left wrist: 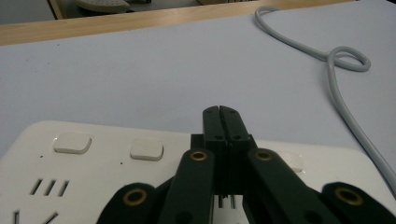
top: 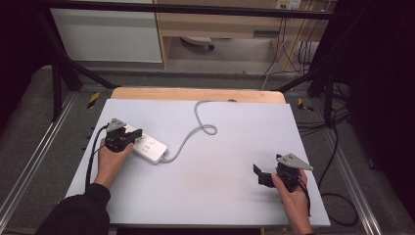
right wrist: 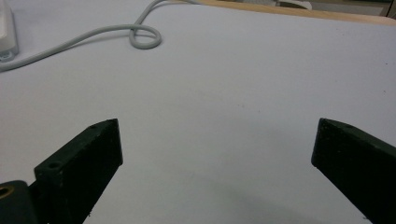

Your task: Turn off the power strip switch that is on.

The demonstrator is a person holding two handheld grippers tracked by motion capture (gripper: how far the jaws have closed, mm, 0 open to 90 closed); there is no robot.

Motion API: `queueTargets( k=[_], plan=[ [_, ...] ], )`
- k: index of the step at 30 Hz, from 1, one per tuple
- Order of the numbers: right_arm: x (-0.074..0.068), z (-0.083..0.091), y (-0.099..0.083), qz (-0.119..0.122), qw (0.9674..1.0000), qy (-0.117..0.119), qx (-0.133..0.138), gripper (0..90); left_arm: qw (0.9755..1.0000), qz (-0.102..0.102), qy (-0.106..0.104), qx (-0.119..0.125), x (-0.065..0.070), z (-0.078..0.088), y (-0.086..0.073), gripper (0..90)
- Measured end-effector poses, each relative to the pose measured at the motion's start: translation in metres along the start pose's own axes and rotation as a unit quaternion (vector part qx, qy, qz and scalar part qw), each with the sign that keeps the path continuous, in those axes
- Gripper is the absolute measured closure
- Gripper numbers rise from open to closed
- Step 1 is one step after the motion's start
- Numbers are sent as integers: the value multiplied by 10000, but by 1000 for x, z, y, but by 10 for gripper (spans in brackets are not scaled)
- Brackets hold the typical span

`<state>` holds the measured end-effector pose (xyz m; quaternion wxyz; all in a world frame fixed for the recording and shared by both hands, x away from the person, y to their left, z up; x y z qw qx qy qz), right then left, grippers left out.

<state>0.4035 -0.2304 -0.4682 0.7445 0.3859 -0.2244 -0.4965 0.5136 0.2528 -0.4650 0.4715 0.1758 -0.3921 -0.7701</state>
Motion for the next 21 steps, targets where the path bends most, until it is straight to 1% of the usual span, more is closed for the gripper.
queueTargets(
  k=[10,12,14,18,21],
  plan=[
    [0,0,0,-12,10000,0,0,24,10000,-7,-30,64,2,1,2,900],
    [0,0,0,-10,10000,0,1,24,10000,7,-23,84,2,1,2,853],
    [0,0,0,-8,10000,-3,6,24,10000,2,-26,96,2,1,3,844],
    [0,0,0,-9,10000,-5,13,24,9999,4,-32,158,4,3,4,790],
    [0,0,0,-6,10000,-2,8,24,9998,-10,-35,198,6,3,6,724]
  ],
)
Point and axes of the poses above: each handheld gripper's, and its own axes: z roughly backward along the jaws, y roughly out of its top, x roughly to its right, the point moved 6 cm from there along -z, roughly forward along the jaws, and after that the axes turned 10 degrees about -x, right-handed, at the moved point
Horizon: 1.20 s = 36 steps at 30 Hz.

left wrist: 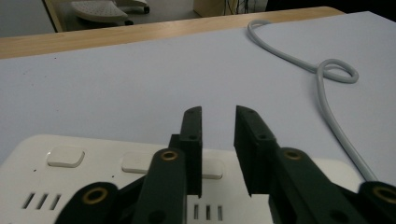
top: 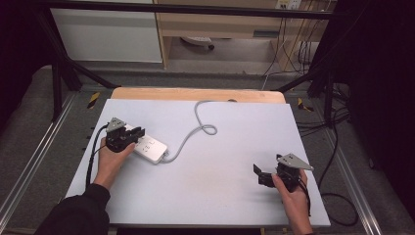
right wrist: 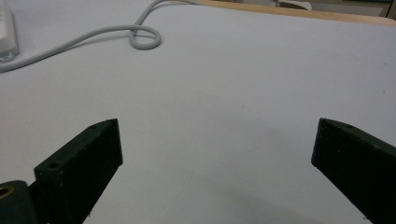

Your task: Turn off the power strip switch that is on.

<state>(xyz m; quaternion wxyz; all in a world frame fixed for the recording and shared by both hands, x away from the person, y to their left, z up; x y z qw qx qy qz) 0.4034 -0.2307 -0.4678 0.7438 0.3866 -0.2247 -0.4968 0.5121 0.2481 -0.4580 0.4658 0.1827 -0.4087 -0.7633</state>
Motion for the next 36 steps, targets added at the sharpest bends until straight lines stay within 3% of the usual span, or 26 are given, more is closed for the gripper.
queueTargets(
  k=[6,12,19,28,36],
  plan=[
    [0,0,0,-9,10000,0,2,24,9999,5,-28,138,5,2,5,580],
    [0,1,1,-29,10000,9,28,23,9993,33,-251,277,16,3,11,427],
    [1,2,1,-41,10000,8,66,23,9987,68,-313,398,30,6,20,155],
    [1,3,2,-41,10000,22,82,21,9981,-71,-393,458,44,12,28,95],
    [0,2,2,-43,9999,43,96,21,9979,-5,-443,479,48,20,32,88]
  ],
)
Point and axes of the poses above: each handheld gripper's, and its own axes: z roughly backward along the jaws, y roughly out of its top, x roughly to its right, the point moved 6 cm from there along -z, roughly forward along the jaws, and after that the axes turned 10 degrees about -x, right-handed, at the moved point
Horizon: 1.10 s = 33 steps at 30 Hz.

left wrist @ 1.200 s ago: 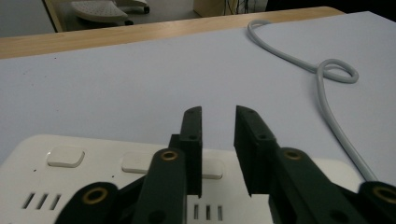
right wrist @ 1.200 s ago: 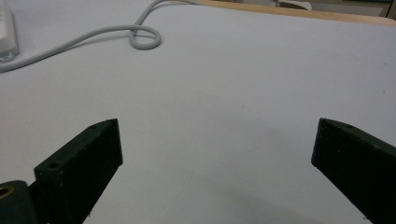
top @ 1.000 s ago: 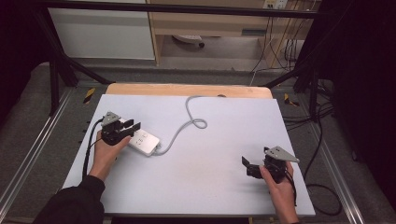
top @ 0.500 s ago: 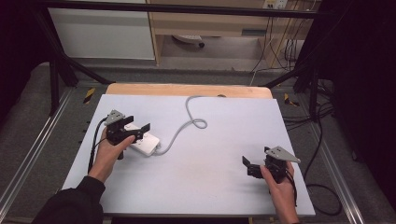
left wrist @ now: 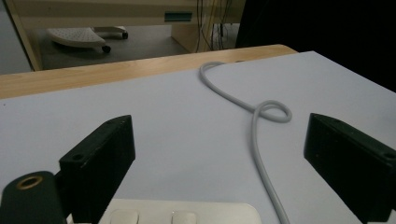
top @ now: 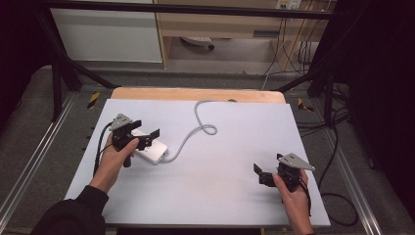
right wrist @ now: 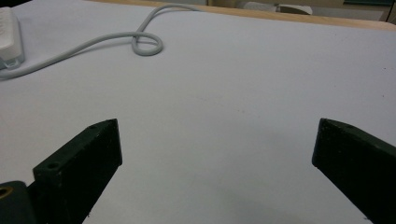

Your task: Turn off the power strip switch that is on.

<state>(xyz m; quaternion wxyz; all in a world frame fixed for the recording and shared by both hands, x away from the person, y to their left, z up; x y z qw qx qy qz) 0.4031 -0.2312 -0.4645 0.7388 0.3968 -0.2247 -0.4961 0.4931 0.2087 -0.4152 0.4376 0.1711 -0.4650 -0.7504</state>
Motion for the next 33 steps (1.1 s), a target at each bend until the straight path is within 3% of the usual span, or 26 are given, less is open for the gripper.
queueTargets(
  k=[17,33],
  plan=[
    [0,0,0,-7,10000,29,13,20,9997,-46,-207,-94,6,25,0,62],
    [0,0,0,-10,10000,34,17,20,9998,46,-179,-68,-4,57,-15,61]
  ],
)
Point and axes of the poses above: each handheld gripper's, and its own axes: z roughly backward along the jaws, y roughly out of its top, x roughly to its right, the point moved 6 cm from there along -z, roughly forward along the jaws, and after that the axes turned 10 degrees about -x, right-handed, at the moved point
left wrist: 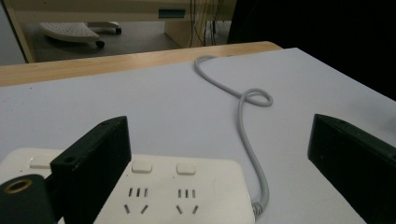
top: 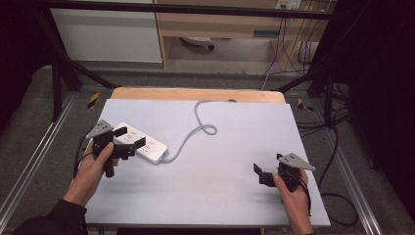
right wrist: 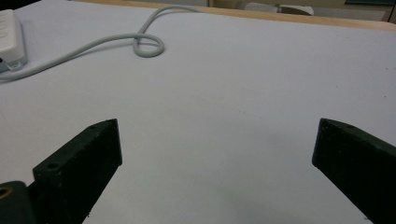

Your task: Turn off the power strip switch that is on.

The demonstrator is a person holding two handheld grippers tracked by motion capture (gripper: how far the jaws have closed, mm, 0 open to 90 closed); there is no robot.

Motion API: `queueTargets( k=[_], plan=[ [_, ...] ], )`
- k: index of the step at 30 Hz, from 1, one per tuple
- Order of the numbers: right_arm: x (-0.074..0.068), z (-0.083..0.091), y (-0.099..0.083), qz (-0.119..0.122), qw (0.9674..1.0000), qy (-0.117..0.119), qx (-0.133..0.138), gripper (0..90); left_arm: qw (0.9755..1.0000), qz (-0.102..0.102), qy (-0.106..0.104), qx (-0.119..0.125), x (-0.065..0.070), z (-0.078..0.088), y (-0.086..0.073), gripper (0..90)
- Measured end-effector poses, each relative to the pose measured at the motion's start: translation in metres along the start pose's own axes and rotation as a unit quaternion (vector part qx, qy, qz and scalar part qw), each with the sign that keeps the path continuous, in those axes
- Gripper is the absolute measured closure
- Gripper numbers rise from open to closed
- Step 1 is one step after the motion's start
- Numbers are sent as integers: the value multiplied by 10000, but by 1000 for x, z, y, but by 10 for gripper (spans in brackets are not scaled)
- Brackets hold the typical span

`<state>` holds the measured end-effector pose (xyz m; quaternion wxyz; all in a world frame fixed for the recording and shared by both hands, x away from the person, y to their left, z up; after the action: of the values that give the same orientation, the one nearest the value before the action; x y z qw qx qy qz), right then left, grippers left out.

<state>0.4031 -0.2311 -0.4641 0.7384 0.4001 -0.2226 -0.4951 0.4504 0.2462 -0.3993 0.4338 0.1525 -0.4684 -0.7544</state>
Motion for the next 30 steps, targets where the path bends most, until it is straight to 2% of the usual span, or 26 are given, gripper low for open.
queueTargets(
  k=[7,15,30],
  plan=[
    [0,0,0,15,10000,-5,-1,20,9999,79,46,57,-6,18,-9,60],
    [0,0,0,11,10000,-13,-3,20,9999,61,43,134,-8,35,-20,60],
    [0,-1,0,9,10000,-14,-9,20,9998,-133,100,115,-1,45,-52,68]
  ],
)
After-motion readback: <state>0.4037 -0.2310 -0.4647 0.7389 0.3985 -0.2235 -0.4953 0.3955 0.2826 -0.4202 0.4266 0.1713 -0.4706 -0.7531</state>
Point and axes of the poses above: each handheld gripper's, and its own axes: z roughly backward along the jaws, y roughly out of its top, x roughly to its right, the point moved 6 cm from there along -z, roughly forward along the jaws, and after that the axes turned 10 degrees about -x, right-handed, at the moved point
